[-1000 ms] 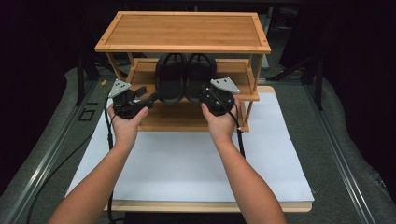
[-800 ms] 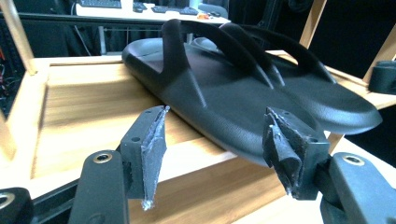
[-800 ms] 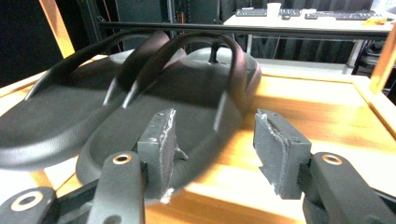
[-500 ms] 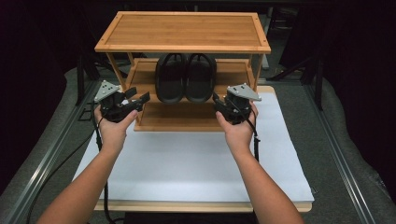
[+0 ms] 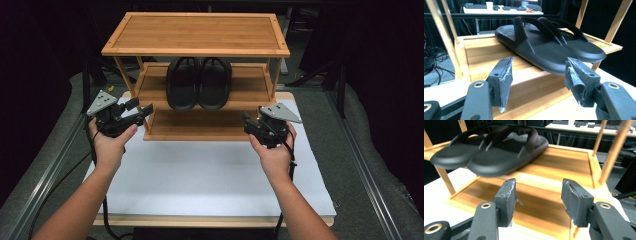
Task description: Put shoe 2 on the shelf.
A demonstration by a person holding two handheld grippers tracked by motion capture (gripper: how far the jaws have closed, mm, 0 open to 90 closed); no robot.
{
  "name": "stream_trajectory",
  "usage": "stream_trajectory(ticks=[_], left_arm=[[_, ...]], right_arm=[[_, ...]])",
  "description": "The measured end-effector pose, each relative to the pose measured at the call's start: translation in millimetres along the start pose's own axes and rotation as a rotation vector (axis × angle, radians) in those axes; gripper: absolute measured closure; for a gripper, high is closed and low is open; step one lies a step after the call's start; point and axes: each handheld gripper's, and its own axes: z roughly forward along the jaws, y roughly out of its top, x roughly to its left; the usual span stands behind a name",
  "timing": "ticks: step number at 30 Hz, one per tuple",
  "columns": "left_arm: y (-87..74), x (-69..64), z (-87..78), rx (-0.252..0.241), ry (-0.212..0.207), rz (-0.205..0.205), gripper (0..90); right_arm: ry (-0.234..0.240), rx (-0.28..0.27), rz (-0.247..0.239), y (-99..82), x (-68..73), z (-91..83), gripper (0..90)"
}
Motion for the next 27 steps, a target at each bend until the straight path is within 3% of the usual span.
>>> stream_trajectory(ticks=[1, 8, 12, 13, 15, 17, 18, 20, 27], left_arm=[[-1.1, 0.3, -2.1, 0.003, -0.002, 0.002, 39.0], [-9.1, 2.9, -17.0, 0.021, 0.0, 0.019, 38.2], [-17.4, 4.8, -24.7, 0.029, -0.006, 0.004, 38.2], [-20.4, 4.8, -26.3, 0.034, -0.007, 0.0, 38.4], [-27.4, 5.3, -30.3, 0.037, -0.007, -0.005, 38.4], [-36.2, 5.3, -33.8, 0.035, -0.004, -0.011, 38.4], [-39.7, 5.4, -34.9, 0.037, -0.001, -0.01, 38.4], [-49.9, 6.0, -37.2, 0.042, 0.009, -0.01, 38.3], [-82.1, 12.0, -37.5, 0.068, 0.018, -0.042, 38.2]], right_arm=[[0.031, -0.003, 0.006, -2.8, -2.9, -2.7, 45.6], [0.031, 0.04, 0.022, -24.1, -20.4, -21.9, 45.5], [0.053, 0.049, 0.011, -36.8, -26.7, -29.5, 44.7], [0.037, 0.05, 0.003, -39.7, -26.9, -31.0, 44.7], [0.044, 0.041, 0.002, -45.9, -28.1, -34.8, 44.5], [0.034, 0.071, 0.003, -51.4, -28.6, -39.4, 43.9], [0.058, 0.066, 0.008, -54.7, -29.7, -40.8, 43.8], [0.031, 0.065, 0.008, -60.4, -29.3, -45.2, 43.1], [0.032, 0.051, 0.029, -79.1, -32.1, -48.9, 39.5]])
